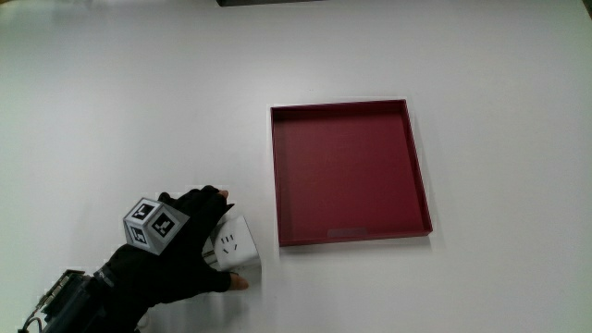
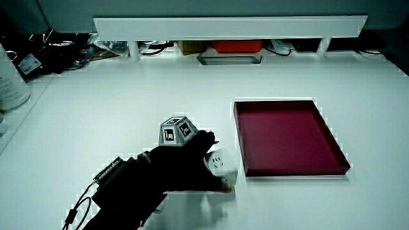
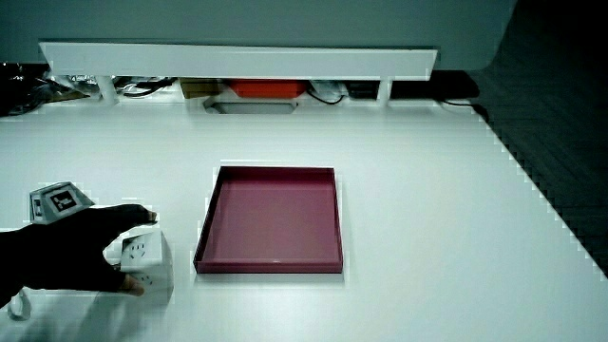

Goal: Pick socket

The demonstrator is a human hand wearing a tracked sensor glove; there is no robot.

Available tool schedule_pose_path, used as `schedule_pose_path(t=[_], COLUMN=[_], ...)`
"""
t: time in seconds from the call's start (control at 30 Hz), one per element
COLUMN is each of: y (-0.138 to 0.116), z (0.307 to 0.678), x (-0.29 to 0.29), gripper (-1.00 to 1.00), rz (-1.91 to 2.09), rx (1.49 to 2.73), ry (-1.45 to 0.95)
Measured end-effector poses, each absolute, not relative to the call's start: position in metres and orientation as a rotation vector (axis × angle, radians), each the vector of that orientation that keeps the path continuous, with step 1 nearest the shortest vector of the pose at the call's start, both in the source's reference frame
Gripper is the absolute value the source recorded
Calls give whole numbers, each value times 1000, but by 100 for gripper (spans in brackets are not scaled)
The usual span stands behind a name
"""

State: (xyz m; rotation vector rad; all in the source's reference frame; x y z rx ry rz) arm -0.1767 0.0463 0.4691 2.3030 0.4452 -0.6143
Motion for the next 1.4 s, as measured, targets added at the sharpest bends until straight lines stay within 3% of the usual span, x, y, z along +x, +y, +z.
schedule_pose_path(t=[0.3, 0.9, 1.4], y=[47, 53, 28], z=[469, 463, 423], x=[-174, -175, -159], gripper=[0, 100, 100], rz=[-638, -705, -852], rx=[2304, 2357, 2444], ry=[480, 511, 616])
